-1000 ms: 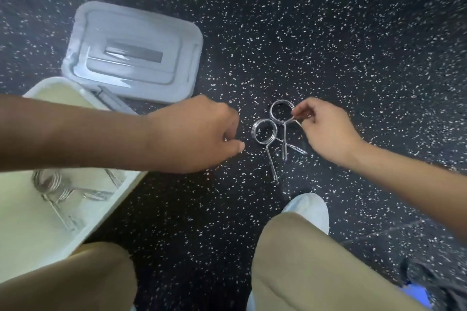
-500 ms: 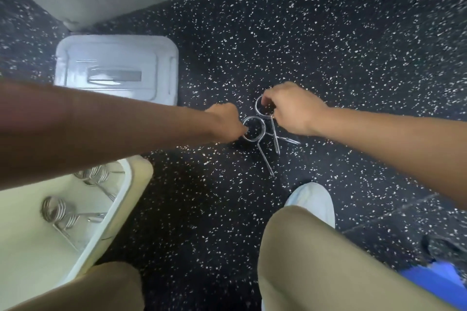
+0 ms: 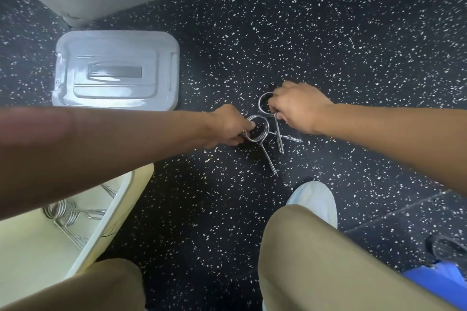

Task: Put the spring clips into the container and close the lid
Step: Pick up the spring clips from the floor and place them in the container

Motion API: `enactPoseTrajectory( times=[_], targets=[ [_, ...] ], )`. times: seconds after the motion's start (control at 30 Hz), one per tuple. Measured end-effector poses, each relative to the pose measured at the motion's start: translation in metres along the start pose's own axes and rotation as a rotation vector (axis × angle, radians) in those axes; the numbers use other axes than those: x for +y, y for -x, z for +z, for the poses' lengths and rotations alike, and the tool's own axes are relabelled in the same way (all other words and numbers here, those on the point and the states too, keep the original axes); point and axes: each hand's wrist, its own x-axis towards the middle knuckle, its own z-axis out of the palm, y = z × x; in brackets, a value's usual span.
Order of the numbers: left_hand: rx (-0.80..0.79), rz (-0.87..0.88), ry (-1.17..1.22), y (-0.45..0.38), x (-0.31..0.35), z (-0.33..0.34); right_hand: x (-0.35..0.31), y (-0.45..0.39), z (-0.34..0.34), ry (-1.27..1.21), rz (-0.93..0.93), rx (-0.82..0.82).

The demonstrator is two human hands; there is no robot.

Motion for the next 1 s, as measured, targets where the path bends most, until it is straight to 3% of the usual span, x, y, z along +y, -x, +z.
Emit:
enactPoseTrajectory(
  times=[0.33,0.5,0.7,0.87,1.0],
  targets=[
    [-0.078,0.136,0.102,0.054,0.016,-0.016,0.0,0.01,-0.008,-0.348,0.11,0.068],
    [-0.012,0.116,0.057,0.092,0.013,-0.047,-0.023,0.016,-0.016,-0.524,0.113,0.113],
    [0.0,0.042,0.199,0.137,0.004,-0.086,-0.057,0.017,-0.038,-0.636,0.051,0.141],
    [-0.074,0.106,0.398,0.179,-0.016,-0.11,-0.076,0.011,-0.061,-0.724,0.029,0.207],
    [-0.043,0.144,0.498,0.207,-0.04,-0.12,-0.087,0.006,-0.075,-0.764,0.023,0.234]
  ],
)
